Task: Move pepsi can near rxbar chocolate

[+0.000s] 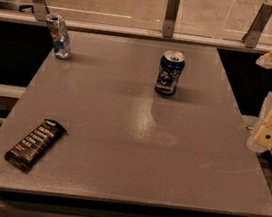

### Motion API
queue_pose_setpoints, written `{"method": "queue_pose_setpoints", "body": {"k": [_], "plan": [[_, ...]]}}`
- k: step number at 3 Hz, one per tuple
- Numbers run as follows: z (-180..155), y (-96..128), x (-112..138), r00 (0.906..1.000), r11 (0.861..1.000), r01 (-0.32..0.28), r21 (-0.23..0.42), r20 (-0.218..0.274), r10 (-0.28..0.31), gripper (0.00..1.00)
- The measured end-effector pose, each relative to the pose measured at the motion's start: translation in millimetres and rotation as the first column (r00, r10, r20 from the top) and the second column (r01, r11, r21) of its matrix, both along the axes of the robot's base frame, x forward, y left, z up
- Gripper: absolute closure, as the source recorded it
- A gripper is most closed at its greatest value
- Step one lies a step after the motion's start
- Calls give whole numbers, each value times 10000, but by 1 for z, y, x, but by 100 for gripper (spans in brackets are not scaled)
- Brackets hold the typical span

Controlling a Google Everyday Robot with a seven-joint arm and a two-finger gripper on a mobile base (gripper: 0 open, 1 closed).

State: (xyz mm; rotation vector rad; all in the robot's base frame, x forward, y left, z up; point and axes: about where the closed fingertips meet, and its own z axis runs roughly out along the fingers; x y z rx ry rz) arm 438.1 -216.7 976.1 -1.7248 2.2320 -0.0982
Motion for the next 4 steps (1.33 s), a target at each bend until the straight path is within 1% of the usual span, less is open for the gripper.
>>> {"method": "queue_pose_setpoints", "body": {"k": [1, 2, 3, 4], "plan": [[0, 0, 0, 10000, 10000, 1, 1, 3, -1, 0], [-5, 5, 30, 9953, 9955, 785, 536, 532, -813, 0], [-19, 30, 84, 9810, 9720, 1320, 1941, 1149, -1562, 0], [-27, 64, 137, 9657, 9271, 1274, 3526, 1693, -1971, 0]]}}
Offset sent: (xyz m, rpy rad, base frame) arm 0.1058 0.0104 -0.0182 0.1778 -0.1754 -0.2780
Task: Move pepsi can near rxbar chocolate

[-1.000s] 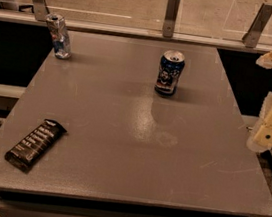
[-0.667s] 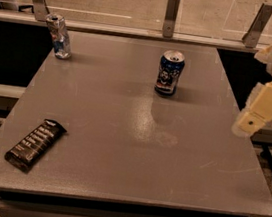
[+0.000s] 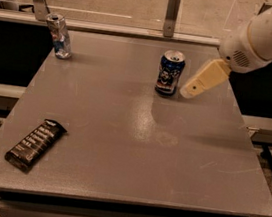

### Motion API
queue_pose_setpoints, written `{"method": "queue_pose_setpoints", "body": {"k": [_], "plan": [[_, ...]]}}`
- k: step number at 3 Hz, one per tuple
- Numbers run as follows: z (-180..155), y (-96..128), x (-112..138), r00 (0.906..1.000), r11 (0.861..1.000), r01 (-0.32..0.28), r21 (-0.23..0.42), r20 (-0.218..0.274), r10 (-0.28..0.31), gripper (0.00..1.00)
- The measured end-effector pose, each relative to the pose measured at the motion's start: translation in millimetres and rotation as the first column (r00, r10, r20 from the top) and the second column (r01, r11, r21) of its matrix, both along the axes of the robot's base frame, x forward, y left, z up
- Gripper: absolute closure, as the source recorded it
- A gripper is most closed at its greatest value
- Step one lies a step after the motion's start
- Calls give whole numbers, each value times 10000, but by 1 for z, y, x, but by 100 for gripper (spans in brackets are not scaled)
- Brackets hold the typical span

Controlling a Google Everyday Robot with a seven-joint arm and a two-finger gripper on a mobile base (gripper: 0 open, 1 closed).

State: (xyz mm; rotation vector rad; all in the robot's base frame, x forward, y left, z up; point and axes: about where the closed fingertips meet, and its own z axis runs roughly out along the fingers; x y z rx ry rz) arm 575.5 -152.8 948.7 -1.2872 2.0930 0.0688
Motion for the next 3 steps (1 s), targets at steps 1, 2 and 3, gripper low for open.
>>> {"method": "queue_pose_setpoints", "body": {"k": [1, 2, 3], "plan": [[-4, 37, 45, 9977, 9943, -326, 1010, 625, 264, 0], [-21, 61, 75, 9984, 9888, -304, 1459, 525, 230, 0], [-40, 72, 87, 9999, 9896, -143, 1429, 68, 135, 18]]}}
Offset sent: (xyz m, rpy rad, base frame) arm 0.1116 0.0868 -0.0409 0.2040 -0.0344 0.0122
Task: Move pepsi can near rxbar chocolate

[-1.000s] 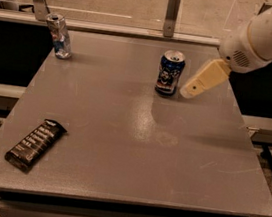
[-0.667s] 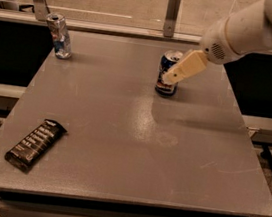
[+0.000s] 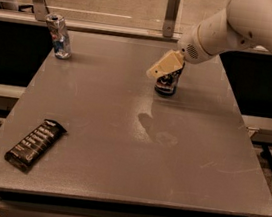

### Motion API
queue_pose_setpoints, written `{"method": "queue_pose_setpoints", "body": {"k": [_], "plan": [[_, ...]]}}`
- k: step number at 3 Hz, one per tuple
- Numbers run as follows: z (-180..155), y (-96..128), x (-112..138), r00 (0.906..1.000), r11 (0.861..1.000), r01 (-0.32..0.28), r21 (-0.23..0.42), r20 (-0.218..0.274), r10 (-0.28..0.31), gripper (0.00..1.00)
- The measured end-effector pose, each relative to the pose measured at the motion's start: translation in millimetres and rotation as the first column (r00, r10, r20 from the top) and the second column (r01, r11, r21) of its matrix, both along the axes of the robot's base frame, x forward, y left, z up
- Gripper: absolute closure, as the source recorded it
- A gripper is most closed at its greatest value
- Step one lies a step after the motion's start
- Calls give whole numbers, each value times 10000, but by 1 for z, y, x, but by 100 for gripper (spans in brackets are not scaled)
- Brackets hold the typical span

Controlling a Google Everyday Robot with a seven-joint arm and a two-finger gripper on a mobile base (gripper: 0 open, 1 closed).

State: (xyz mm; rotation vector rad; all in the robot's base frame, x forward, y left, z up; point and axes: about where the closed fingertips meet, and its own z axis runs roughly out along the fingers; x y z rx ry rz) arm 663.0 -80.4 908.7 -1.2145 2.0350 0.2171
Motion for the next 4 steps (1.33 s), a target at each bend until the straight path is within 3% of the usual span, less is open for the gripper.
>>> {"method": "queue_pose_setpoints", "body": {"k": [2, 3, 4], "plan": [[-15, -10, -3, 9976, 9995, 299, -83, -626, -304, 64], [1, -5, -8, 9985, 9995, -57, 310, -535, 73, 88], [29, 11, -11, 9973, 9956, -670, 658, -269, 689, 100]]}}
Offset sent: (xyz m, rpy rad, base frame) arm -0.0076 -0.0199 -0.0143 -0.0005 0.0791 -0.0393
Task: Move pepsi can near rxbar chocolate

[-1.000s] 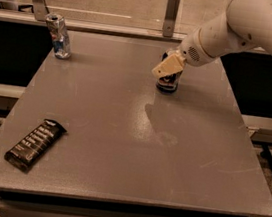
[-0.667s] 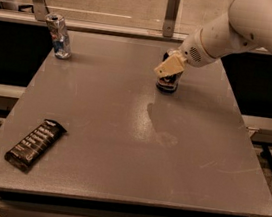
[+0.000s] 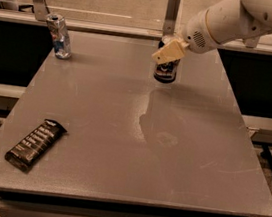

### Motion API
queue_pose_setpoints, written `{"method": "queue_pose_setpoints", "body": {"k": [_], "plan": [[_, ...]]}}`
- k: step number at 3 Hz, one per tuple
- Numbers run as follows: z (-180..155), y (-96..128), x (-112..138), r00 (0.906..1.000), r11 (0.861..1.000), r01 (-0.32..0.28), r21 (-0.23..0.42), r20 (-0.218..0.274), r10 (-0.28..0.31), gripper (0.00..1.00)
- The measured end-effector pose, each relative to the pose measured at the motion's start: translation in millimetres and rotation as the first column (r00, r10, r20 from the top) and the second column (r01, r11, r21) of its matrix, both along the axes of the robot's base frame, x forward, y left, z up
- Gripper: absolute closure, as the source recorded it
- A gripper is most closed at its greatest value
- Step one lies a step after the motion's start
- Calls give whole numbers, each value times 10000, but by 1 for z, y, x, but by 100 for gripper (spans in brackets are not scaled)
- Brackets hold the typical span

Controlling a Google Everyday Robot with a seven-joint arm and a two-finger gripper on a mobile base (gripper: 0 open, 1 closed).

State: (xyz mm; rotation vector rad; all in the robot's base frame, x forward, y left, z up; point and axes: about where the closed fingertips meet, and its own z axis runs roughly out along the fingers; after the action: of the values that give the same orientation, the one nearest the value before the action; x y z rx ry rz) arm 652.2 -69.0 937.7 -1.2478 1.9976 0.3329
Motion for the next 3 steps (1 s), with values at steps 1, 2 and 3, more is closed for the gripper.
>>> {"method": "queue_pose_setpoints", "body": {"k": [1, 2, 3], "plan": [[23, 36, -5, 9952, 9947, -971, 340, 118, 968, 100], [21, 102, -15, 9656, 9625, -2552, 921, -280, 2587, 100], [23, 169, -41, 9027, 8970, -4188, 1413, -431, 4282, 100]]}}
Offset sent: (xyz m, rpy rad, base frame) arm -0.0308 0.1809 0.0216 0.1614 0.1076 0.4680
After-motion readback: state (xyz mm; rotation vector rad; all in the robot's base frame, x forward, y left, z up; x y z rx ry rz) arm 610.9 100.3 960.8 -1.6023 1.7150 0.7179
